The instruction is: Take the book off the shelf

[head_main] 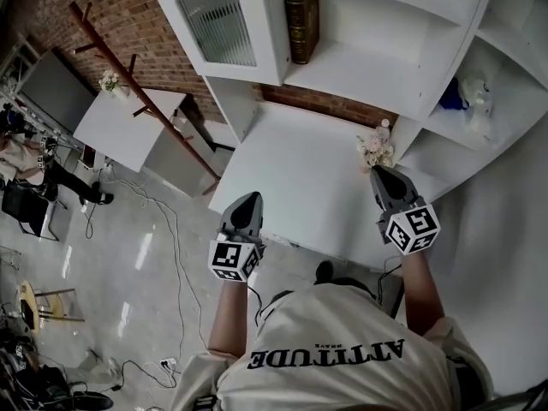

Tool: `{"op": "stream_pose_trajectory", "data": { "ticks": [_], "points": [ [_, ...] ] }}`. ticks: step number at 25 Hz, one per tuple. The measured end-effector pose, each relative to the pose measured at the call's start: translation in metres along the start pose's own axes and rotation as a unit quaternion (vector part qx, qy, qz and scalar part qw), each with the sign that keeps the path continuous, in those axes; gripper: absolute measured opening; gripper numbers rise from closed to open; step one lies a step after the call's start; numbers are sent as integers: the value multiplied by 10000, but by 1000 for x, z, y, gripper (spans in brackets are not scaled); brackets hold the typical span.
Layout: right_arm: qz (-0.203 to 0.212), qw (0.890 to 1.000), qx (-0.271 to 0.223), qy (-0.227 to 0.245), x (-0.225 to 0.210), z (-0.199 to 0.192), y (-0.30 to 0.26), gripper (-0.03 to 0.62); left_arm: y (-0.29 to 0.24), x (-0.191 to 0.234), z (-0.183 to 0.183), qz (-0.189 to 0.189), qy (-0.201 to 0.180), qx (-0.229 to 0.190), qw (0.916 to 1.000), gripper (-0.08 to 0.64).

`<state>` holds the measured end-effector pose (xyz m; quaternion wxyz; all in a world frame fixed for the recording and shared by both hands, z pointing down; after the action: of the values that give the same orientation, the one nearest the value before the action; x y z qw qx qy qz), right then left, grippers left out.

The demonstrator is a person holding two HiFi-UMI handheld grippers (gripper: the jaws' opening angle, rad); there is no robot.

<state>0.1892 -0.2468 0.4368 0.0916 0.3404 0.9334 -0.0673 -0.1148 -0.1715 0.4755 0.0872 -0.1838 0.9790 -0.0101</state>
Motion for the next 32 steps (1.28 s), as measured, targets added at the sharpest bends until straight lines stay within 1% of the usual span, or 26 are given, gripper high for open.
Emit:
{"op": "stream_pose_trajectory", "data": {
  "ticks": [9, 16, 20, 24, 28, 32],
  "points": [
    [330, 9994, 83, -105, -38, 1, -27, 32, -26, -11, -3, 370, 162, 127, 9991, 26],
    [443, 9990, 54, -61, -46, 12, -47, 32, -43, -5, 0, 388, 219, 173, 9989, 26],
    [431, 9990, 59, -44, -45, 16, -61, 32, -55, 3, 4, 300, 155, 87, 9994, 26],
    [385, 9992, 39, 64, -36, 22, -75, 32, -63, 18, 7, 219, 213, -43, 9995, 26],
    [187, 9998, -5, 108, -35, 33, -91, 32, -71, 36, 4, 169, 209, -63, 9996, 26],
    [71, 9996, -129, 225, -35, 54, -110, 32, -85, 57, 5, 122, 350, -151, 9992, 26]
  ]
}}
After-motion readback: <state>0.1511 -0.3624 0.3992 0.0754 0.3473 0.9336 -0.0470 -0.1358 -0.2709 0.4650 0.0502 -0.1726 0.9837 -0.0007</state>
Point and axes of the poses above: the fingertips, and each gripper's own axes: y backward along the fingers, x to its left, z out of its top, the point moved 4 cm from there along y, backward along the fingers, and after that the axes turned 10 degrees about -y, right-handed, at the moved point
